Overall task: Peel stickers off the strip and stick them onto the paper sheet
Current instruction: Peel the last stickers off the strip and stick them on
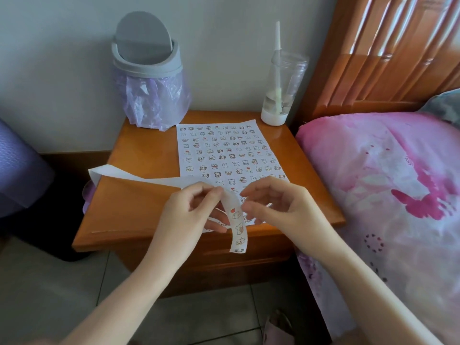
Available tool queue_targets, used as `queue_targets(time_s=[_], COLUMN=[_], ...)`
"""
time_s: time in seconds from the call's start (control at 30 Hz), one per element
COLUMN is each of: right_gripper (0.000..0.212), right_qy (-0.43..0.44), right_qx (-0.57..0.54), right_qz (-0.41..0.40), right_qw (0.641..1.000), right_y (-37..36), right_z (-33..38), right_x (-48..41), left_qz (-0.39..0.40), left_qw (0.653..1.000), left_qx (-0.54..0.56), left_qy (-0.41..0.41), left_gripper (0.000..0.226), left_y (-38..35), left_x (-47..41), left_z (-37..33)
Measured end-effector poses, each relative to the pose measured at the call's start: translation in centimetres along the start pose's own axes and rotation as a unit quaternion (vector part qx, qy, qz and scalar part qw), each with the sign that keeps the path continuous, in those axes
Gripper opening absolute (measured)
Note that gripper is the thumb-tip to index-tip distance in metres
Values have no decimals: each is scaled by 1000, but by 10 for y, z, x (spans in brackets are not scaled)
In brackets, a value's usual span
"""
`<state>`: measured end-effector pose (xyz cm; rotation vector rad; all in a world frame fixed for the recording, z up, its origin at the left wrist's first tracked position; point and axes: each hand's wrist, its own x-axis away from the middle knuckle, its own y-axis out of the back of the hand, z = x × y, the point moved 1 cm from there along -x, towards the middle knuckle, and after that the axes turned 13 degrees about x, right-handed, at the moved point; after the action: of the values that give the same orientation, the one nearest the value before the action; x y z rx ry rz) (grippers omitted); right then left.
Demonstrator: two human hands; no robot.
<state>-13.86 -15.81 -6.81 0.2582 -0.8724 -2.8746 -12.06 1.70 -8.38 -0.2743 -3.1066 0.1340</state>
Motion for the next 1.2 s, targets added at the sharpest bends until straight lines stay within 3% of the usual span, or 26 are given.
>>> queue_targets(time_s=[0.33,0.5,0.7,1.2], right_gripper=[10,10,10,10], right_qy=[-2,6,27,126], right_qx=[-15,-12,78,168], right_qz=[-49,-75,-89,-120], right_qw=[999,997,993,970], right_y=[-8,-7,-10,-11], right_z=[-4,-4,-3,-5], right_x=[2,4,5,5], left_qz=[19,40,26,-1], left_qw=[999,999,999,997], left_qx=[27,21,36,57], left_qy=[4,6,23,52], left_gripper=[24,14,12,16], left_y=[-7,-9,-10,-10], left_x=[3,5,3,2], left_z=[1,1,2,3])
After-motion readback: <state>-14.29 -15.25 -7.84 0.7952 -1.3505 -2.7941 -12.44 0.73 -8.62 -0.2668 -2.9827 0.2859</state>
